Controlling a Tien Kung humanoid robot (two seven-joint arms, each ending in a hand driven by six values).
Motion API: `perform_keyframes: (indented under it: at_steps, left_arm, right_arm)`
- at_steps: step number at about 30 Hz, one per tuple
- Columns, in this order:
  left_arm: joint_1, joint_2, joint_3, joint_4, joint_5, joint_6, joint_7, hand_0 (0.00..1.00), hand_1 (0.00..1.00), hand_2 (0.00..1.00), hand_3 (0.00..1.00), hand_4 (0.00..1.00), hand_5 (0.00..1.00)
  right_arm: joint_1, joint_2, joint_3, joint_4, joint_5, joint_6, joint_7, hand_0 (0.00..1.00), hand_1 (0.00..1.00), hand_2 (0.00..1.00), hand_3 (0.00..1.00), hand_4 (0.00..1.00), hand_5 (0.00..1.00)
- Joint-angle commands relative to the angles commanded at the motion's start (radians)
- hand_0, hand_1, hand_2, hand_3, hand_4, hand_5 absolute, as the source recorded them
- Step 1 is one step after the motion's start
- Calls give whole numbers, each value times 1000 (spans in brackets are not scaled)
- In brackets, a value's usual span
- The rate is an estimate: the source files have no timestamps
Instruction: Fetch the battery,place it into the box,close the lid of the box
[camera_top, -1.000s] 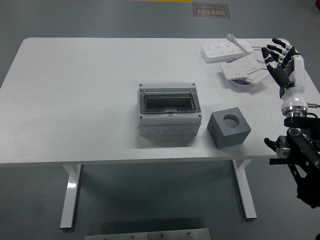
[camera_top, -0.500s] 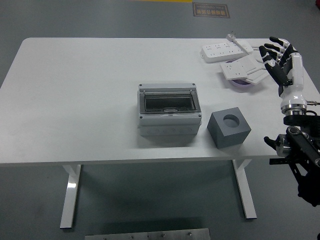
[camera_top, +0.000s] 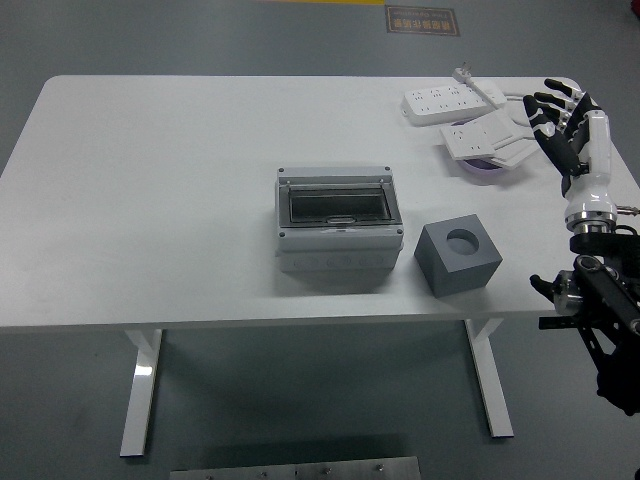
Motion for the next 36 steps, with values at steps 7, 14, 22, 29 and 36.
perform_keyframes:
  at_steps: [7, 14, 22, 29, 36]
  left_arm:
    - [0, -4, 3, 1, -5, 2, -2, 563, 719, 658, 596, 693, 193]
    - [-2, -8, 7, 1, -13, 4, -4, 564, 719, 658, 596, 693, 192]
    - [4, -15, 11, 2, -21, 7, -5, 568, 720, 658, 597, 692, 190]
    - [4, -20, 12, 3, -23, 7, -7, 568, 720, 658, 597, 692, 190]
    - [2, -20, 11, 2, -23, 8, -7, 569, 719, 658, 598, 693, 191]
  right_arm:
    - [1, -1, 2, 1, -9, -6, -5, 727, 639, 628, 689, 857, 455]
    - [0, -1, 6, 2, -15, -9, -8, 725, 635, 621, 684, 848, 452]
    - [-13, 0, 23, 1, -13, -9, -6, 721, 632, 616, 676, 836, 447]
    - [-13, 3, 29, -3, -5, -8, -4, 719, 630, 615, 669, 819, 433]
    - [-6, 4, 26, 0, -12, -9, -7, 718, 629, 611, 666, 810, 429]
